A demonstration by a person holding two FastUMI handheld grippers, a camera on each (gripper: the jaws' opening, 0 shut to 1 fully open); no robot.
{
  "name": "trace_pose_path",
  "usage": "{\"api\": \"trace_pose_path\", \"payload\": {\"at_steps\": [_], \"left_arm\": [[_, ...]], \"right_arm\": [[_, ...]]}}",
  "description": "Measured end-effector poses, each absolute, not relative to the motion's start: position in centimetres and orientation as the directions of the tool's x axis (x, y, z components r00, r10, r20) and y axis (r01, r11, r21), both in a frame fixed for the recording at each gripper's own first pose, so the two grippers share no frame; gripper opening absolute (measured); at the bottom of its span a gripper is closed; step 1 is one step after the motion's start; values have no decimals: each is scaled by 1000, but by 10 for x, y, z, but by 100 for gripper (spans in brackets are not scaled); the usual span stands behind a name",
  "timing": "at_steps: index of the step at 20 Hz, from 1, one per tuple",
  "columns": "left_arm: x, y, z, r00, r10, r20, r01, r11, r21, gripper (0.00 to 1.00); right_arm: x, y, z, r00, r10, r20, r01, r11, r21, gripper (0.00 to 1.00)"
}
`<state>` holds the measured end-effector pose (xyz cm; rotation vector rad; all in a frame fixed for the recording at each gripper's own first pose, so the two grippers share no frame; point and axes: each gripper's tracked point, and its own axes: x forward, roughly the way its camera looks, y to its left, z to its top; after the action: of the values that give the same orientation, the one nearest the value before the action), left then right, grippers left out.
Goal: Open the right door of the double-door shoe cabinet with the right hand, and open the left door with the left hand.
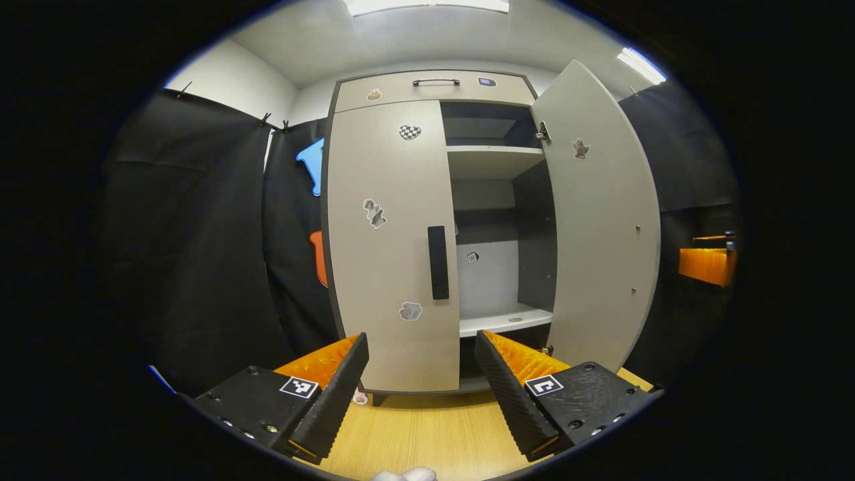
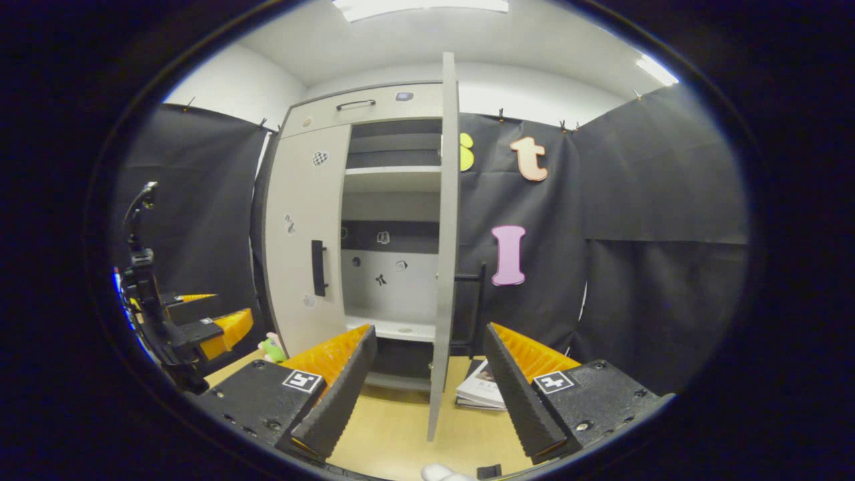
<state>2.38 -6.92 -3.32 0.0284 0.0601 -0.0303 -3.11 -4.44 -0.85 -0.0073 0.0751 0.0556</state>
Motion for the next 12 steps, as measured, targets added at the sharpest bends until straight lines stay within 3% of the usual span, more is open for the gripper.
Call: {"api": "trace_pose_path", "payload": {"at_steps": [12], "left_arm": [[158, -66, -3, 998, -45, 34, 44, 999, 29, 96]], "right_arm": [[-40, -36, -14, 993, -52, -109, 51, 999, -16, 100]]}}
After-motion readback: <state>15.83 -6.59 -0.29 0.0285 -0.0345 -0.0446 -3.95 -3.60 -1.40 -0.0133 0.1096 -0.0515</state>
